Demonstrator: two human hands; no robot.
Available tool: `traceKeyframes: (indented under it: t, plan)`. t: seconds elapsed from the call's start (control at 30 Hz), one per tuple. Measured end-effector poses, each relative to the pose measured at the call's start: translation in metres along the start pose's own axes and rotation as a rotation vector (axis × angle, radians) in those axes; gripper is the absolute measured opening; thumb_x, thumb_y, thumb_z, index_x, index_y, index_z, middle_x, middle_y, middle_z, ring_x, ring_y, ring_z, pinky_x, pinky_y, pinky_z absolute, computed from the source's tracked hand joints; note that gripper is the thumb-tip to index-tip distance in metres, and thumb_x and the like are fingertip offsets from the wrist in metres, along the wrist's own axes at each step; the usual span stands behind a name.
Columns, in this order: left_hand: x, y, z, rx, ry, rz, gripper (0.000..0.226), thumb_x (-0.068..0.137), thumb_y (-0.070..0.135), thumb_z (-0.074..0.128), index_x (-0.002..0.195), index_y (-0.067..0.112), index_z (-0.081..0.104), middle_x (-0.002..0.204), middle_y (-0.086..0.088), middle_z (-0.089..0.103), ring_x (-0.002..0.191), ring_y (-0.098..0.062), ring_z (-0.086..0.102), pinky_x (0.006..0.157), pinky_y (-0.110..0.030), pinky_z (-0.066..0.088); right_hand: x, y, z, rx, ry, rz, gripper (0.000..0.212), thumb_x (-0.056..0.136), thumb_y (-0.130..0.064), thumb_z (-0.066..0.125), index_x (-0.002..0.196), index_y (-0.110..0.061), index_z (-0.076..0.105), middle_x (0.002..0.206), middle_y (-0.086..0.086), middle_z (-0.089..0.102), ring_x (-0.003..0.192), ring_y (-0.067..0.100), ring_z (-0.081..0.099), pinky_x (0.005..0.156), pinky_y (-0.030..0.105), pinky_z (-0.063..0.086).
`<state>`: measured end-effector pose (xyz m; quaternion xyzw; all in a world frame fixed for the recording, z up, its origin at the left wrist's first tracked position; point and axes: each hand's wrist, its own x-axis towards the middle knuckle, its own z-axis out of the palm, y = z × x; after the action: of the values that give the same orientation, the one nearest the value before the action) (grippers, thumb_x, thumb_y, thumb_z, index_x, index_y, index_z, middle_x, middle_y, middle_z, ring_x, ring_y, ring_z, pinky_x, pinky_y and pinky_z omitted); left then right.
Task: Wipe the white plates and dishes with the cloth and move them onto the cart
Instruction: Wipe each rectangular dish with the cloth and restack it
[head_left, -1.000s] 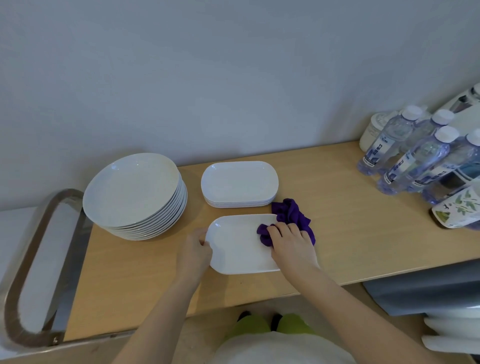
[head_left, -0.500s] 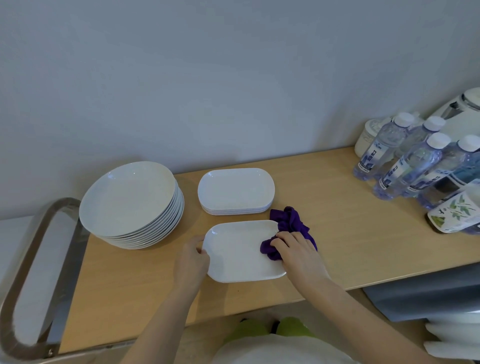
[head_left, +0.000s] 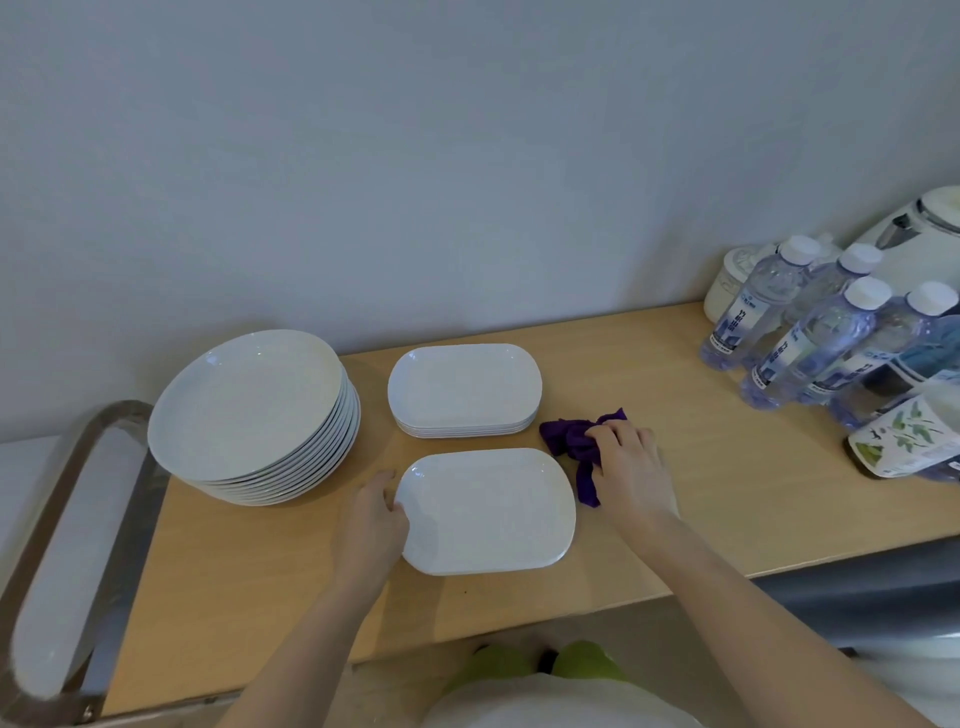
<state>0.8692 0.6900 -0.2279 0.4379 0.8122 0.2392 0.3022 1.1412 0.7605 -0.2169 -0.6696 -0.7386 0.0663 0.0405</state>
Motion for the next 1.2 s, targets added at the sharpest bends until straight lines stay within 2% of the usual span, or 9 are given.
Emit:
traceKeyframes:
  t: [0.07, 0.23, 0.3, 0.47, 0.6, 0.7, 0.9, 1.03, 1.2]
  plan:
    - [0.004, 0.007, -0.002, 0.013, 0.027, 0.030, 0.048, 0.091, 0.010, 0.048, 0.137, 0.023, 0.046, 0.118, -0.001, 0.048, 0.100, -0.018, 0.051, 0.079, -0.034, 0.048, 0.001, 0.000, 0.004, -0.050, -0.052, 0.009, 0.043, 0.091, -0.015, 0.048, 0.132, -0.025, 0.042, 0.139, -0.004, 0.039, 0.122, 0.022, 0.037, 0.096, 0.030, 0.036]
    - [0.022, 0.030, -0.008, 0.110, 0.087, 0.157, 0.043, 0.092, 0.007, 0.047, 0.133, 0.020, 0.050, 0.104, 0.004, 0.047, 0.088, -0.012, 0.048, 0.068, -0.025, 0.038, 0.007, -0.005, 0.008, -0.145, -0.074, 0.037, 0.043, 0.091, -0.049, 0.042, 0.129, -0.030, 0.044, 0.136, -0.007, 0.041, 0.120, 0.020, 0.041, 0.090, 0.033, 0.036]
    - [0.028, 0.040, -0.010, 0.148, 0.100, 0.196, 0.040, 0.094, 0.010, 0.046, 0.132, 0.021, 0.051, 0.109, 0.003, 0.052, 0.093, -0.014, 0.051, 0.069, -0.026, 0.041, 0.012, -0.007, 0.005, -0.169, -0.020, 0.037, 0.042, 0.091, -0.055, 0.037, 0.122, -0.031, 0.052, 0.128, -0.008, 0.049, 0.110, 0.019, 0.048, 0.085, 0.032, 0.036]
    - [0.043, 0.064, -0.013, 0.271, 0.149, 0.314, 0.032, 0.100, 0.022, 0.040, 0.129, 0.017, 0.052, 0.117, -0.005, 0.057, 0.101, -0.020, 0.056, 0.081, -0.032, 0.050, 0.034, -0.015, -0.017, -0.136, 0.084, 0.020, 0.032, 0.095, -0.043, 0.037, 0.109, -0.027, 0.060, 0.112, -0.006, 0.056, 0.097, 0.019, 0.052, 0.080, 0.031, 0.035]
    - [0.063, 0.080, -0.014, 0.378, 0.136, 0.347, 0.035, 0.100, 0.024, 0.038, 0.133, 0.015, 0.048, 0.120, -0.009, 0.053, 0.107, -0.024, 0.051, 0.084, -0.034, 0.045, 0.064, -0.033, -0.032, -0.053, 0.097, -0.063, 0.026, 0.096, -0.025, 0.037, 0.111, -0.019, 0.057, 0.111, -0.001, 0.056, 0.100, 0.021, 0.050, 0.082, 0.031, 0.039]
    - [0.078, 0.088, -0.014, 0.458, 0.104, 0.312, 0.036, 0.101, 0.022, 0.037, 0.133, 0.008, 0.042, 0.122, -0.013, 0.049, 0.110, -0.027, 0.049, 0.086, -0.034, 0.044, 0.087, -0.050, -0.031, -0.026, 0.053, -0.116, 0.024, 0.095, -0.018, 0.038, 0.115, -0.014, 0.052, 0.114, 0.002, 0.054, 0.104, 0.022, 0.048, 0.080, 0.030, 0.035]
    - [0.102, 0.089, -0.008, 0.697, 0.061, 0.164, 0.034, 0.100, 0.016, 0.036, 0.130, 0.001, 0.038, 0.126, -0.014, 0.046, 0.112, -0.026, 0.049, 0.088, -0.028, 0.043, 0.112, -0.073, -0.008, -0.185, -0.048, -0.088, 0.035, 0.089, -0.010, 0.046, 0.124, -0.012, 0.042, 0.120, 0.005, 0.051, 0.107, 0.021, 0.048, 0.081, 0.030, 0.034]
    - [0.111, 0.088, -0.003, 0.748, 0.028, 0.119, 0.035, 0.099, 0.012, 0.039, 0.132, 0.000, 0.037, 0.127, -0.014, 0.046, 0.114, -0.025, 0.050, 0.089, -0.029, 0.046, 0.123, -0.073, 0.007, -0.194, -0.073, -0.104, 0.042, 0.088, -0.011, 0.052, 0.128, -0.008, 0.039, 0.121, 0.006, 0.052, 0.107, 0.021, 0.051, 0.077, 0.028, 0.035]
    - [0.121, 0.089, -0.005, 0.758, 0.015, 0.115, 0.036, 0.094, 0.005, 0.044, 0.129, 0.000, 0.037, 0.126, -0.015, 0.046, 0.112, -0.025, 0.052, 0.087, -0.028, 0.047, 0.131, -0.067, 0.014, -0.127, -0.108, -0.123, 0.034, 0.090, -0.009, 0.048, 0.123, -0.009, 0.038, 0.113, 0.007, 0.055, 0.095, 0.021, 0.057, 0.066, 0.027, 0.038]
